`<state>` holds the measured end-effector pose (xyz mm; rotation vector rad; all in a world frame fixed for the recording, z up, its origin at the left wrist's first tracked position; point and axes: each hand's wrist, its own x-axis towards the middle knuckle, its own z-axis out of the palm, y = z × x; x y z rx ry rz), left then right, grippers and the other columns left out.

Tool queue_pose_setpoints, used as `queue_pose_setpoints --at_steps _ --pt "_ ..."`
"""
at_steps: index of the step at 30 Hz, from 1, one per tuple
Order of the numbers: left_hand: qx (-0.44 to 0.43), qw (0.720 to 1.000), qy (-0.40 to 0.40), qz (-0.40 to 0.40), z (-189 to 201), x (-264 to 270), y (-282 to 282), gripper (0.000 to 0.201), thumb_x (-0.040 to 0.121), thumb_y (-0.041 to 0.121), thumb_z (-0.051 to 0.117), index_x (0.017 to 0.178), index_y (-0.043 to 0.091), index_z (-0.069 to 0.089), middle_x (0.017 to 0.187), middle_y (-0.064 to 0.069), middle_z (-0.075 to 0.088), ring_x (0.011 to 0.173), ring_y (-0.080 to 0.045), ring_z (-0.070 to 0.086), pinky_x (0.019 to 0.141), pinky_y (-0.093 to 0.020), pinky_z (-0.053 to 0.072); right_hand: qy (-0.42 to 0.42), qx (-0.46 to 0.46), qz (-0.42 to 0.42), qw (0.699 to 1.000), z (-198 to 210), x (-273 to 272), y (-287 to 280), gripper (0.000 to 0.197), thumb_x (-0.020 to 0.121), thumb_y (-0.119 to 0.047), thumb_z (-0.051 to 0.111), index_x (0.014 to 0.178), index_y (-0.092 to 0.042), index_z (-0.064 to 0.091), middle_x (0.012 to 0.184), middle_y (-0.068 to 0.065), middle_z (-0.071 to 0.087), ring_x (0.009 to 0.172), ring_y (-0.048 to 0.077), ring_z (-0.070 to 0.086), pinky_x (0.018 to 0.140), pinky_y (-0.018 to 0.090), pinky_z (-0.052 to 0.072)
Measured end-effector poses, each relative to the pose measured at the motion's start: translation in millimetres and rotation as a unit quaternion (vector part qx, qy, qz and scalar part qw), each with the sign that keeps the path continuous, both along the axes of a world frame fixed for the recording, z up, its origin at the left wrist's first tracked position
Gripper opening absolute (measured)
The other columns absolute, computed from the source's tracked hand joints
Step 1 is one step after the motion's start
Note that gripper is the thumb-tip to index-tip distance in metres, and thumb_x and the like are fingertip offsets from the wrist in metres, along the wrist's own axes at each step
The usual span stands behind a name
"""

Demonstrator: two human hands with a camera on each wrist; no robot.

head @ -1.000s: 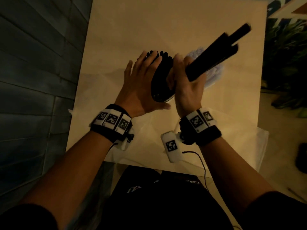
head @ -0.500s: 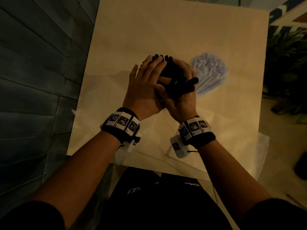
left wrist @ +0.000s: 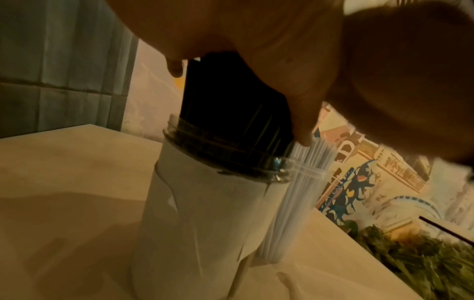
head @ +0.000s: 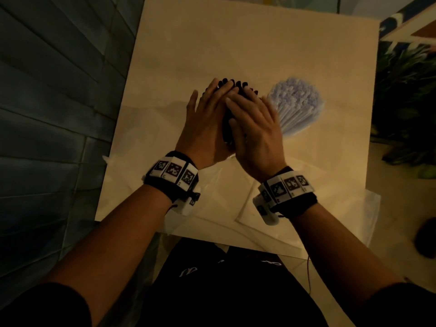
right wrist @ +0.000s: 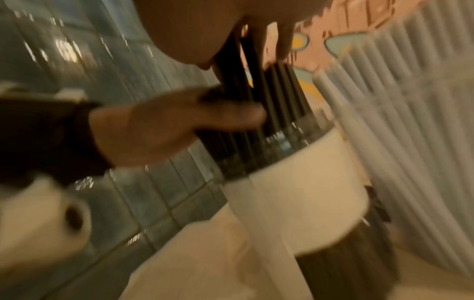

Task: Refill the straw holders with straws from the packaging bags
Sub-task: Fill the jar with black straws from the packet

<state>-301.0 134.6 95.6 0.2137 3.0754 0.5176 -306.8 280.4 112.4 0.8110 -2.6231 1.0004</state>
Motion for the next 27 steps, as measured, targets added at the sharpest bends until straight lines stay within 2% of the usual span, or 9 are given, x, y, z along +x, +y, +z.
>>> queue_pose_setpoints --at_steps 4,7,9,13,17,20,22,24,27 --pt "0.127 0.989 0.054 0.054 -1.7 7.9 -15.1 0.124 0.065 0.086 0.055 0.151 0.007 0.013 0.158 -0.015 0.023 0.147 -0.032 0.023 0.116 -0.060 0.023 -0.004 0.036 0.009 0.999 5.3 -2.7 5.5 0.053 0.103 -0.035 0.042 0.147 -0.006 0.041 0.157 0.013 0.034 0.149 0.032 0.022 0.119 0.057 0.017" --pt "0.268 0.957 -0.048 0.104 -13.5 9.4 -27.0 0.142 0.047 0.085 0.071 0.155 0.018 0.008 0.157 -0.005 0.029 0.142 -0.024 0.035 0.110 -0.055 0.037 -0.060 0.170 0.021 0.983 4.4 -8.9 2.1 0.067 0.103 -0.053 0.028 0.155 -0.011 0.025 0.163 0.008 0.018 0.153 0.027 0.006 0.121 0.055 0.007" --pt "0.332 0.932 -0.105 0.099 -15.1 7.0 -30.3 0.144 0.045 0.079 0.079 0.154 0.027 0.002 0.155 -0.001 0.032 0.139 -0.019 0.039 0.109 -0.050 0.041 -0.082 0.196 0.031 0.977 3.1 -10.9 2.4 0.072 0.102 -0.058 0.025 0.156 -0.011 0.018 0.165 0.007 0.012 0.153 0.025 0.000 0.123 0.053 0.002" --pt "0.368 0.921 -0.114 0.056 -8.7 -3.4 -31.0 0.145 0.052 0.063 0.086 0.155 0.017 -0.006 0.155 -0.003 0.032 0.138 -0.016 0.041 0.109 -0.047 0.043 -0.054 0.182 0.029 0.981 8.9 -21.7 -4.0 0.069 0.102 -0.057 0.027 0.157 -0.016 0.018 0.165 0.007 0.008 0.153 0.029 -0.001 0.123 0.053 0.001" --pt "0.359 0.923 -0.130 0.049 -2.7 -2.8 -36.9 0.143 0.053 0.049 0.091 0.155 0.023 -0.007 0.158 -0.001 0.028 0.139 -0.008 0.037 0.111 -0.035 0.042 -0.087 0.233 0.038 0.968 1.7 -27.4 -8.6 0.068 0.101 -0.060 0.022 0.157 -0.020 0.019 0.165 0.006 0.012 0.153 0.028 -0.001 0.123 0.052 -0.001" --pt "0.359 0.923 -0.118 0.076 -3.2 15.9 -46.6 0.140 0.055 0.041 0.092 0.155 0.023 -0.005 0.160 0.001 0.023 0.143 -0.006 0.028 0.114 -0.033 0.036 -0.086 0.159 0.034 0.983 8.5 -16.3 -5.1 0.063 0.102 -0.055 0.030 0.154 -0.018 0.028 0.163 0.008 0.019 0.153 0.028 0.005 0.123 0.052 0.005" --pt "0.361 0.921 -0.109 0.100 -6.5 38.0 -58.4 0.131 0.060 0.037 0.090 0.156 0.025 0.001 0.160 0.001 0.023 0.146 -0.009 0.026 0.116 -0.037 0.032 -0.043 0.062 0.036 0.996 16.3 0.0 -1.9 0.053 0.103 -0.043 0.043 0.143 -0.010 0.048 0.153 0.013 0.040 0.147 0.032 0.026 0.119 0.052 0.023" --pt "0.347 0.925 -0.084 0.134 -13.5 66.8 -74.6 0.111 0.069 0.036 0.085 0.155 0.021 0.016 0.156 0.000 0.031 0.142 -0.008 0.033 0.115 -0.028 0.031 0.015 -0.037 0.049 0.998 22.1 22.4 1.8 0.034 0.100 -0.028 0.054 0.118 -0.002 0.066 0.122 0.017 0.063 0.120 0.036 0.054 0.098 0.048 0.045" --pt "0.321 0.909 -0.025 0.263 -26.7 118.1 -99.8 0.062 0.083 0.030 0.076 0.137 0.017 0.049 0.136 0.002 0.055 0.124 -0.006 0.050 0.103 -0.021 0.040 -0.046 -0.078 0.097 0.991 17.0 59.8 6.4 0.024 0.098 -0.019 0.055 0.082 -0.006 0.066 0.076 0.006 0.059 0.070 0.023 0.055 0.064 0.039 0.044"
